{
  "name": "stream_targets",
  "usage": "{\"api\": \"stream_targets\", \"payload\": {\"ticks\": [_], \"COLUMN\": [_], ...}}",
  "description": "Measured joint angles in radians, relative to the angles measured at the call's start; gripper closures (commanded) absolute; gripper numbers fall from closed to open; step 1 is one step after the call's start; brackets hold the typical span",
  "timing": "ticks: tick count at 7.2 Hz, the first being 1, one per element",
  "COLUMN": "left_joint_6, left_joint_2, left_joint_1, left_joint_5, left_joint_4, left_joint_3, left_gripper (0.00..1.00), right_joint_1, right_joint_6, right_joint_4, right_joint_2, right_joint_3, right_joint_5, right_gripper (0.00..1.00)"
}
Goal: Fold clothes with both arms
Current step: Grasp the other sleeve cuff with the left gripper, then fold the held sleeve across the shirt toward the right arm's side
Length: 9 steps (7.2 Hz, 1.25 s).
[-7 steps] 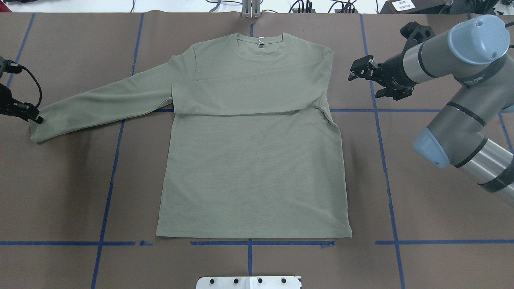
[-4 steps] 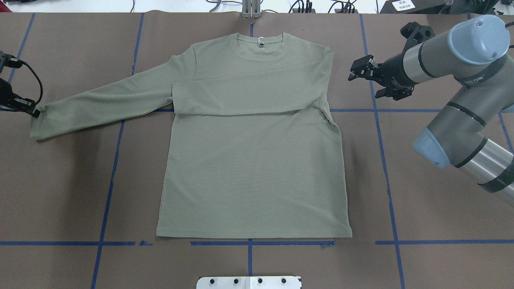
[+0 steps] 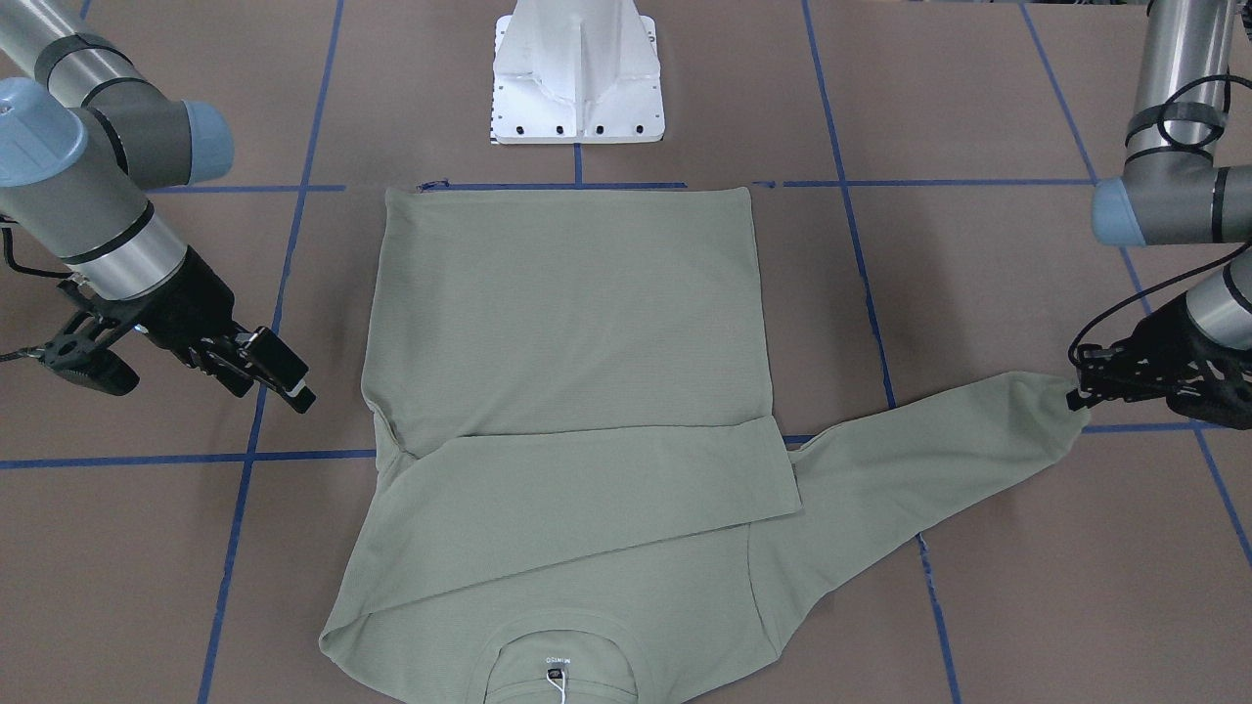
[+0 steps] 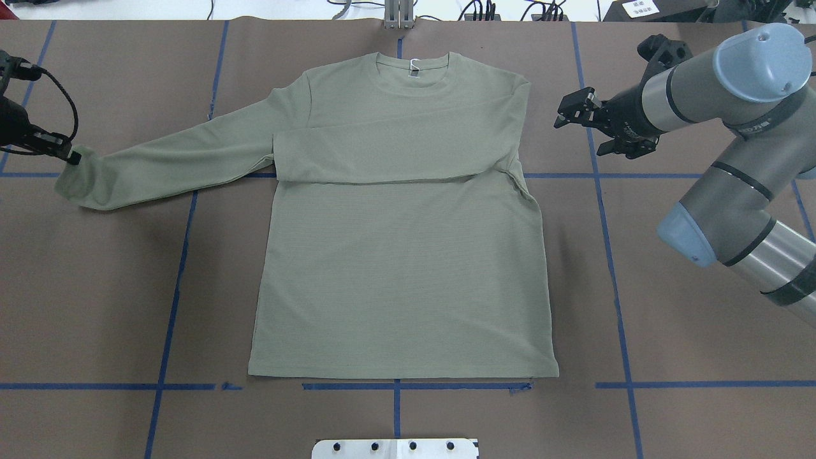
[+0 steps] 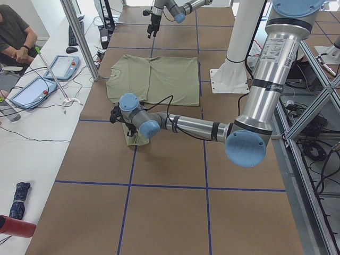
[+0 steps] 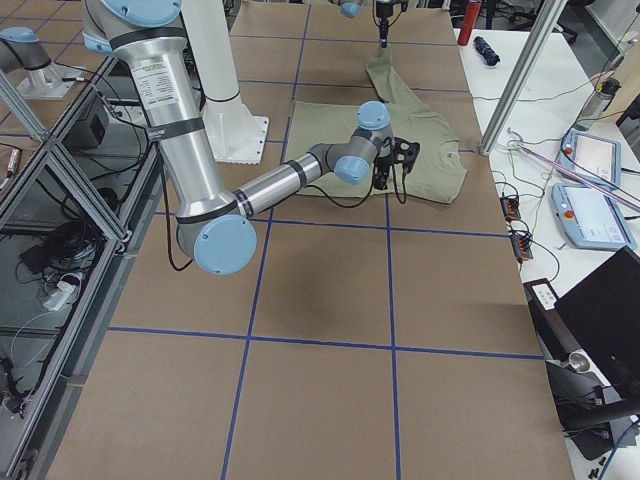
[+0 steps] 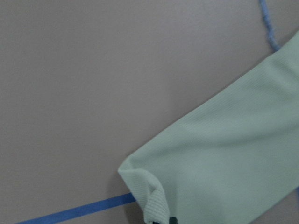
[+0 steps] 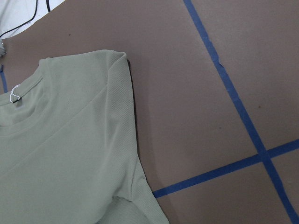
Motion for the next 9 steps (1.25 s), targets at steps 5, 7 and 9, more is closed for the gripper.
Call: {"api": "stream_targets", "payload": {"ticks": [5, 7, 9], "left_joint_6": [-0.808, -0.912, -0.943], "left_joint_2": [-0.489, -0.701, -0.849], "left_joint_1": [0.311, 0.433, 0.534], "left_joint_5": [0.226, 0.397, 0.54], "left_joint_4": [0.004, -0.045, -0.147], "left_joint_3": [-0.012, 0.194, 0.416], "left_gripper": [1.0, 1.0, 1.0], "right_joint_1": [0.105, 0.146, 0.164], "right_joint_6": [-0.218, -0.246, -0.25], "right_joint_4": [0.141, 0.193, 0.201], "right_joint_2": [-0.233, -0.286, -0.298], "right_joint_3": [0.025, 0.022, 0.024], "right_joint_5": [0.071, 0.106, 0.12], "right_gripper": [0.0, 0.0, 0.0]}}
